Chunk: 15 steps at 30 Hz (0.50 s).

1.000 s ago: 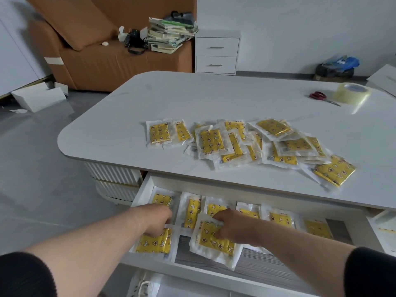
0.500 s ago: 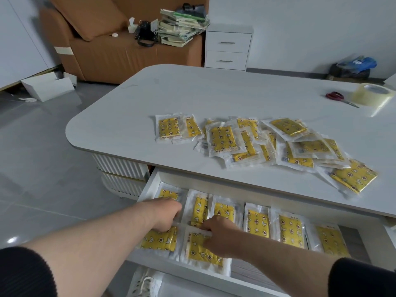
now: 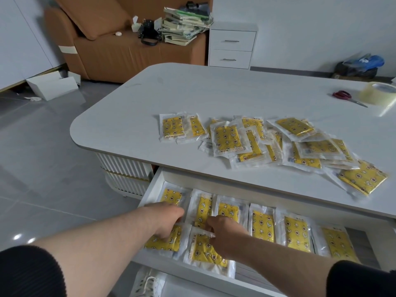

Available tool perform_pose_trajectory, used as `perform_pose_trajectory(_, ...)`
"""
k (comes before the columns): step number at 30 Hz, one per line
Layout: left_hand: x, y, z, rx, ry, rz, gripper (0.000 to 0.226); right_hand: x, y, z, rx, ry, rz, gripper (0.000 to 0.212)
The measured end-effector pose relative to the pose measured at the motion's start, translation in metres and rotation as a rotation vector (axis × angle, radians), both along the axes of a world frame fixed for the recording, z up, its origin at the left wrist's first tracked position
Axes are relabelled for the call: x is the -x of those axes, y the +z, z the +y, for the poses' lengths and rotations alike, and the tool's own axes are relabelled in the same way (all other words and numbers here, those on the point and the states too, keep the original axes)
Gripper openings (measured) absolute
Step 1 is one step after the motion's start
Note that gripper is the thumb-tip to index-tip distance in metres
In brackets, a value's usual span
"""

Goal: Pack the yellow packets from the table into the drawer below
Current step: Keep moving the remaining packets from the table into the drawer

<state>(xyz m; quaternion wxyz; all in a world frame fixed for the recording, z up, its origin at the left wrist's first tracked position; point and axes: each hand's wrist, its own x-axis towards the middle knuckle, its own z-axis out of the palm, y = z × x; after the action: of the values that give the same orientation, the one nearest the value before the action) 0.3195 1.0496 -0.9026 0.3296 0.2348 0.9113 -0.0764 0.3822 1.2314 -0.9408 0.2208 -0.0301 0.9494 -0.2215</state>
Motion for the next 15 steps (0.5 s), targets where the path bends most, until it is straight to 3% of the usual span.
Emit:
perform_pose_trajectory(6, 0.001, -0.011, -0.008, -0.032, -0.085, 0.086, 0.045, -0.001, 0.015, 0.017, -0.020, 0.128, 0.069, 0.031)
perform_pose_trajectory(15, 0.000, -0.017, -0.021, -0.122, -0.084, 0.078, 0.027, -0.017, 0.007, 0.027, 0.051, 0.110, -0.028, 0.043)
